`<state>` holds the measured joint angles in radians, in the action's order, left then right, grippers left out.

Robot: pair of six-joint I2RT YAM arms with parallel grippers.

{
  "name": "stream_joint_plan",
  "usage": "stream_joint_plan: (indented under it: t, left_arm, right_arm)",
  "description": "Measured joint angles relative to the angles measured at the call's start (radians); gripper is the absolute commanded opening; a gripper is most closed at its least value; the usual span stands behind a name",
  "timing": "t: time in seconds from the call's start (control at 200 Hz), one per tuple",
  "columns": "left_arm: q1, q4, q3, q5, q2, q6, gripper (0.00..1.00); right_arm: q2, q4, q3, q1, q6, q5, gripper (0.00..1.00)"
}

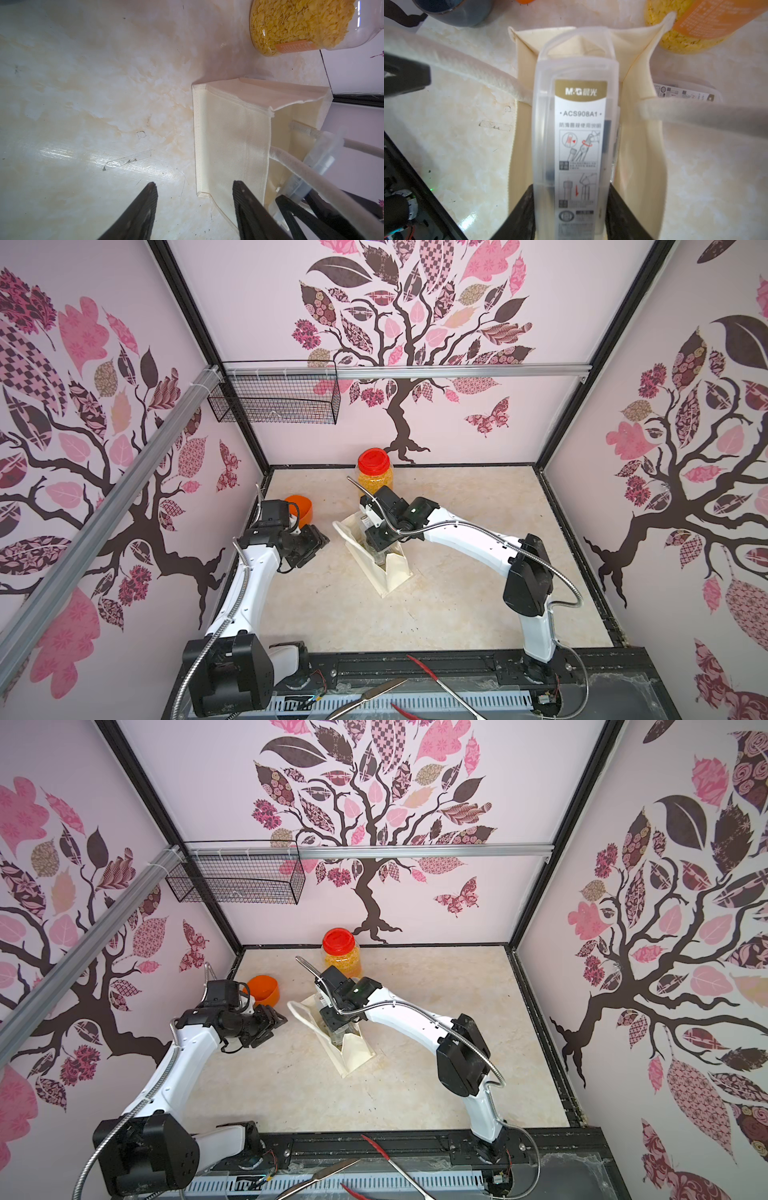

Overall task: Put the compass set into the canvas bag
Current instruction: Place the compass set in the canvas bag.

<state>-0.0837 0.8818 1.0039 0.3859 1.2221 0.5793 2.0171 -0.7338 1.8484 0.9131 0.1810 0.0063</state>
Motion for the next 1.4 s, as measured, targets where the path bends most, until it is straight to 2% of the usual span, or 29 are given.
stream_joint_plan:
  t: [0.525,0.805,0.975,1.22,1.395]
  left_arm:
    - [0.000,-0.006,0.000,0.000,0.005,-0.001,0.62]
    - [0.000,-0.006,0.000,0.000,0.005,-0.002,0.62]
    - [0.000,-0.006,0.000,-0.001,0.006,-0.003,0.62]
    - [0.000,-0.003,0.002,-0.013,0.005,-0.005,0.62]
    - [0.001,0.016,0.010,-0.062,0.000,-0.005,0.62]
  right_arm:
    - [0.002,-0.008,-0.075,0.000,0.003,0.104,0.42]
    - [0.034,-0.043,-0.054,0.000,0.003,0.124,0.47]
    - [0.086,-0.095,0.016,0.000,0.002,0.114,0.53]
    - [0.085,-0.124,0.041,0.001,-0.002,0.084,0.66]
    - [0.084,-0.170,0.123,0.002,-0.009,0.076,0.70]
